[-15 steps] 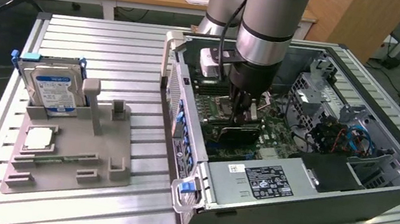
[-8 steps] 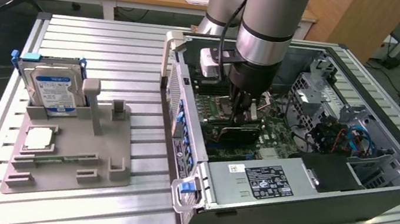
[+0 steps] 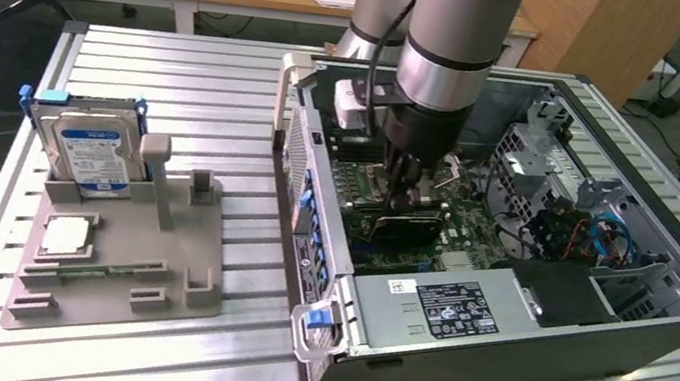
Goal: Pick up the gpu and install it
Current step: 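Press down on the gpu until it lock into place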
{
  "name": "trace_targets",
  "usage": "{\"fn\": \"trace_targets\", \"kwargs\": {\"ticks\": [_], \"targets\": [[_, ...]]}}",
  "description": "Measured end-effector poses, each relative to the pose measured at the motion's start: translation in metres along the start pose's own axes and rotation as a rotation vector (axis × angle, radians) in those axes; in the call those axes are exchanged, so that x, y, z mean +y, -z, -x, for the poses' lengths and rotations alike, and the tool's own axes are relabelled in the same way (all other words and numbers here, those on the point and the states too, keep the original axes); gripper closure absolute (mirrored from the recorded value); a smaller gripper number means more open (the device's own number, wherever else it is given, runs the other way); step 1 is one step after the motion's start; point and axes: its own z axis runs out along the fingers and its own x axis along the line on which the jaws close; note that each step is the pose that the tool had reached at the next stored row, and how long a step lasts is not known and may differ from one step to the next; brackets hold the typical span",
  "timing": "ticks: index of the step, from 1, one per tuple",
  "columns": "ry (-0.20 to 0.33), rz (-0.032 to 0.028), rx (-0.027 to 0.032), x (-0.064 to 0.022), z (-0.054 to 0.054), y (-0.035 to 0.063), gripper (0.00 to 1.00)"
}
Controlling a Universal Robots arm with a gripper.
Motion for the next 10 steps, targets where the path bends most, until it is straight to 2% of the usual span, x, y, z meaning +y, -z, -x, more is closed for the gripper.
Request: {"fn": "trace_targets", "kwargs": {"ticks": [3, 4, 10], "targets": [[0.000, 0.0337, 0.0009, 0.0014, 0.0000, 0.0001, 0.90], [0.000, 0.0484, 0.0014, 0.0014, 0.0000, 0.0001, 0.90], [-0.001, 0.1579, 0.0043, 0.0014, 0.0002, 0.0001, 0.90]]}}
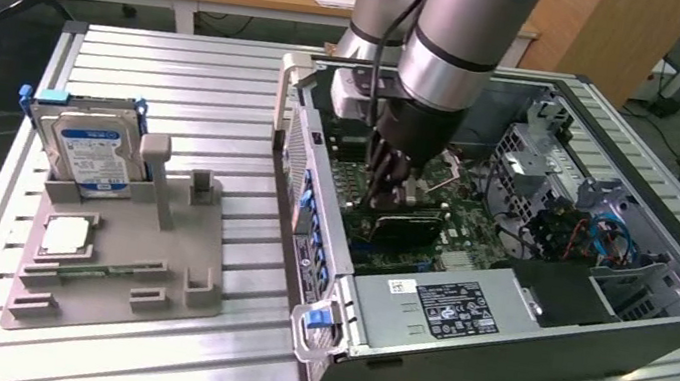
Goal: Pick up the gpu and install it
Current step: 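Press down on the gpu until it lock into place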
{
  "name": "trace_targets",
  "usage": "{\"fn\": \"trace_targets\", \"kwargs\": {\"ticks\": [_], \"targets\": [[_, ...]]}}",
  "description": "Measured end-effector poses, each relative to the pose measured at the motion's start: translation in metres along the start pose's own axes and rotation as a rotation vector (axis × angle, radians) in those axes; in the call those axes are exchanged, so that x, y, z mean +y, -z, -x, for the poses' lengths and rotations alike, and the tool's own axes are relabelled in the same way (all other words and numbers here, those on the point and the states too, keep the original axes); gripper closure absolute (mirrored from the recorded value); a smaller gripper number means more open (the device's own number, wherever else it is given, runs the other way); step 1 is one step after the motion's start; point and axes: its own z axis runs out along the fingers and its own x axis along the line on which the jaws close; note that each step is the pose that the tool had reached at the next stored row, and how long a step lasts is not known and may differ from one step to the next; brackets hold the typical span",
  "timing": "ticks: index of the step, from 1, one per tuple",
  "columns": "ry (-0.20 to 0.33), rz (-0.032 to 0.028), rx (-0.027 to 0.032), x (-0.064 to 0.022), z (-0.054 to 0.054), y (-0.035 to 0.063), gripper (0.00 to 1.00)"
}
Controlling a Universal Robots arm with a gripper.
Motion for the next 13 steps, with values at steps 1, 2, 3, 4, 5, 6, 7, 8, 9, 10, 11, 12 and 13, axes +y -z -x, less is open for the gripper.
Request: {"fn": "trace_targets", "kwargs": {"ticks": [1, 2, 3, 4, 5, 6, 7, 8, 9, 10, 11, 12, 13], "targets": [[0.000, 0.0179, 0.0004, 0.0001, 0.0001, 0.0001, 0.90], [0.000, 0.0348, 0.0011, 0.0001, 0.0002, 0.0002, 0.90], [0.000, 0.0527, 0.0016, 0.0001, 0.0004, 0.0003, 0.90], [0.000, 0.0675, 0.0020, 0.0001, 0.0006, 0.0004, 0.90], [0.000, 0.0813, 0.0023, 0.0001, 0.0008, 0.0004, 0.90], [0.000, 0.0950, 0.0026, 0.0001, 0.0010, 0.0004, 0.90], [0.000, 0.1070, 0.0030, 0.0001, 0.0011, 0.0005, 0.90], [0.000, 0.1173, 0.0033, 0.0001, 0.0015, 0.0005, 0.90], [0.000, 0.1277, 0.0035, 0.0000, 0.0023, 0.0005, 0.90], [-0.001, 0.1404, 0.0038, -0.0007, 0.0031, 0.0005, 0.90], [-0.001, 0.1517, 0.0041, -0.0017, 0.0035, 0.0007, 0.90], [-0.001, 0.1602, 0.0043, -0.0027, 0.0037, 0.0007, 0.90], [-0.001, 0.1681, 0.0047, -0.0037, 0.0040, 0.0009, 0.90]]}}
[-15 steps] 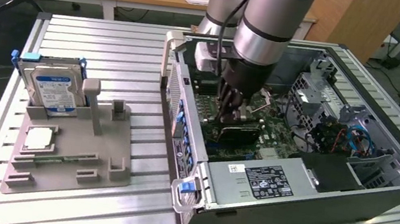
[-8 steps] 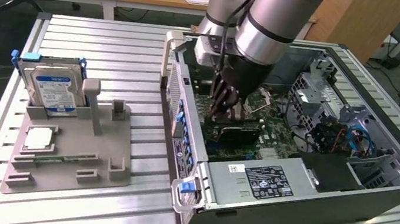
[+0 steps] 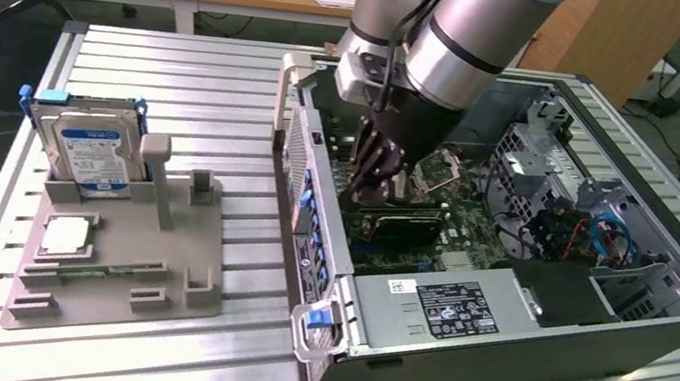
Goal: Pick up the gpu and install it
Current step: 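Press down on the gpu until it lock into place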
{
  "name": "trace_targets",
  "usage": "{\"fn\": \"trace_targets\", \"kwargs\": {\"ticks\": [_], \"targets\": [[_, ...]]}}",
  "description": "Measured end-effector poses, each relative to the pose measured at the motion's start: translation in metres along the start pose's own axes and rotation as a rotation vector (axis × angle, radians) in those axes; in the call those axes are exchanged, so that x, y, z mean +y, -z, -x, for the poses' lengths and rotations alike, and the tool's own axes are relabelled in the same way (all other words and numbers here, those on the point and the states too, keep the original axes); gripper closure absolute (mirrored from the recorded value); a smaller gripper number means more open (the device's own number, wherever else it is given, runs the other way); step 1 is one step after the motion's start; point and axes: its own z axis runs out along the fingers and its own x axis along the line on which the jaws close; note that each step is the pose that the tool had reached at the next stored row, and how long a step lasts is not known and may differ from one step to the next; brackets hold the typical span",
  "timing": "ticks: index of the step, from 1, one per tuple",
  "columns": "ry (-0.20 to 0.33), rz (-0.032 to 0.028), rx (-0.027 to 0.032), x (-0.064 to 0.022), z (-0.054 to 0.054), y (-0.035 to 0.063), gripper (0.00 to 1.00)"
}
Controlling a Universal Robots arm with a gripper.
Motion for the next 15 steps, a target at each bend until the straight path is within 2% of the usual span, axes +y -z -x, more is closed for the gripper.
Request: {"fn": "trace_targets", "kwargs": {"ticks": [3, 4, 11, 15], "targets": [[0.000, 0.0177, 0.0005, -0.0025, 0.001, 0.0008, 0.90], [0.000, 0.0197, 0.0004, -0.0028, 0.001, 0.0008, 0.90], [0.000, 0.0203, 0.0005, -0.0025, 0.004, 0.0039, 0.90], [-0.001, 0.0202, 0.0034, -0.0016, 0.010, 0.0067, 0.90]]}}
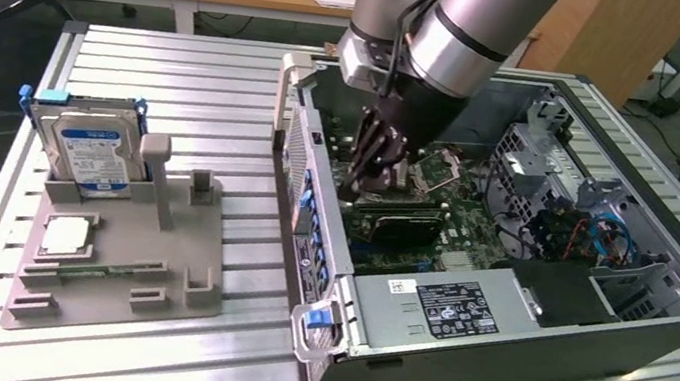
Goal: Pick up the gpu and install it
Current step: 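Press down on the gpu until it lock into place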
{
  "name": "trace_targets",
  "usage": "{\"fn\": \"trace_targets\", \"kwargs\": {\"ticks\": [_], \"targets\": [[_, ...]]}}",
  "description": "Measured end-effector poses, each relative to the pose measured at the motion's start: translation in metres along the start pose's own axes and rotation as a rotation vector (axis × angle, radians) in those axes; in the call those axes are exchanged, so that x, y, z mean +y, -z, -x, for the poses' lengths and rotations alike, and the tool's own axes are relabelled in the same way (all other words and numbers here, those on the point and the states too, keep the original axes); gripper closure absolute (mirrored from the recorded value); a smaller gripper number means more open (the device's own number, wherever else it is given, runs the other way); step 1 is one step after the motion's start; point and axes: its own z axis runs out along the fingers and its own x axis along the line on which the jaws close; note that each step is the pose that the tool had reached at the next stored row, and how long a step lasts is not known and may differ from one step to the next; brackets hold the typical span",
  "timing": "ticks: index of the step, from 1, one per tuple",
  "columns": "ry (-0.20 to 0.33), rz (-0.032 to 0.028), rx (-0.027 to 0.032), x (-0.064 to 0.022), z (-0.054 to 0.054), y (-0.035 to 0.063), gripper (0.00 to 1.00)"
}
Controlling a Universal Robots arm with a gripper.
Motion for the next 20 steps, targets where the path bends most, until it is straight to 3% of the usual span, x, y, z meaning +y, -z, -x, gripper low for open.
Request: {"fn": "trace_targets", "kwargs": {"ticks": [3, 20], "targets": [[-0.001, 0.0001, 0.0044, 0.0004, 0.004, 0.0007, 0.90], [-0.002, 0.0011, 0.0082, 0.0111, 0.008, -0.0025, 0.90]]}}
